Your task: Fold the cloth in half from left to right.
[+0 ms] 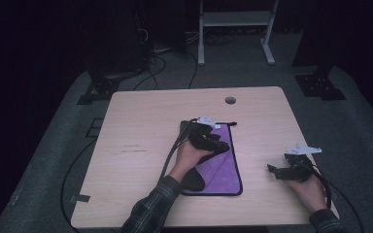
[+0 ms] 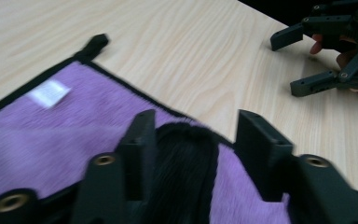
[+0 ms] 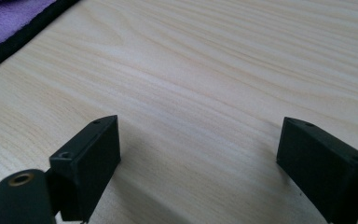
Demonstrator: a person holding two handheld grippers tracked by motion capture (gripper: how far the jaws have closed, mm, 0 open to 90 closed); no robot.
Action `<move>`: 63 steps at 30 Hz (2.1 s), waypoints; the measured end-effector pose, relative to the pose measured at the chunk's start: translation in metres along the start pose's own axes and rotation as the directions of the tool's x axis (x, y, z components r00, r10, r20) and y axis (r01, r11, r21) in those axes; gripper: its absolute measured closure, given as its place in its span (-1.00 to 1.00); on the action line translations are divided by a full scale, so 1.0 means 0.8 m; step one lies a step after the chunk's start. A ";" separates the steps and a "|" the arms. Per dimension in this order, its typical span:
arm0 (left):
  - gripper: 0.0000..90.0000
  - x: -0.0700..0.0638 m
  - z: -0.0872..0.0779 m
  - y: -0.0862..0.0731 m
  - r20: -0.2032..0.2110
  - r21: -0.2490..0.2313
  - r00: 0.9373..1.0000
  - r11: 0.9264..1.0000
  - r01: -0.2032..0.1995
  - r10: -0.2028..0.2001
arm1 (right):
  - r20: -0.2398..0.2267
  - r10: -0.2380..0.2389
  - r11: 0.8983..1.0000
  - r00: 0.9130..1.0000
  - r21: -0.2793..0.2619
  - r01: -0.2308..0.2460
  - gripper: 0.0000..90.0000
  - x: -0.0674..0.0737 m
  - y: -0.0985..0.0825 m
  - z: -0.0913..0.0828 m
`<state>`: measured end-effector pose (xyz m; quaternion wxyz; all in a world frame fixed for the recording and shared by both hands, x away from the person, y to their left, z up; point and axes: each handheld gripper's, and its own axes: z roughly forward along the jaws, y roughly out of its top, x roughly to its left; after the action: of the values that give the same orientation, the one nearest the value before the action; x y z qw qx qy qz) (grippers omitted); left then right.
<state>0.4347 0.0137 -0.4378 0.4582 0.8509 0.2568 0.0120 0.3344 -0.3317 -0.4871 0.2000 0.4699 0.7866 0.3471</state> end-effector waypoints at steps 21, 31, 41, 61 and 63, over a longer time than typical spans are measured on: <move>-0.75 0.005 -0.108 -0.091 -0.168 -0.013 0.986 1.000 0.016 -0.018 | 0.004 0.006 1.000 1.000 -0.001 -0.006 -0.71 0.000 0.000 -0.001; -0.95 0.004 -0.152 -0.134 -0.244 0.032 0.970 0.999 -0.001 0.009 | 0.014 0.013 1.000 1.000 -0.001 -0.013 -0.71 0.000 0.000 -0.001; -0.97 0.008 -0.186 -0.173 -0.302 0.088 0.953 0.996 0.013 0.014 | 0.025 0.023 1.000 0.999 -0.002 -0.022 -0.71 0.001 0.000 0.000; -1.00 0.020 -0.205 -0.218 -0.303 0.125 0.951 0.992 -0.025 0.062 | -0.024 0.000 1.000 1.000 -0.014 -0.001 -0.65 0.010 0.037 -0.004; -1.00 0.020 -0.205 -0.218 -0.303 0.125 0.951 0.992 -0.024 0.061 | -0.033 0.000 1.000 0.999 -0.025 -0.001 -0.65 0.010 0.042 -0.003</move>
<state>0.3325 0.2260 -0.4832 0.3608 0.8699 0.3066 0.1382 0.3489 -0.3148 -0.4605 0.1928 0.4617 0.7853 0.3647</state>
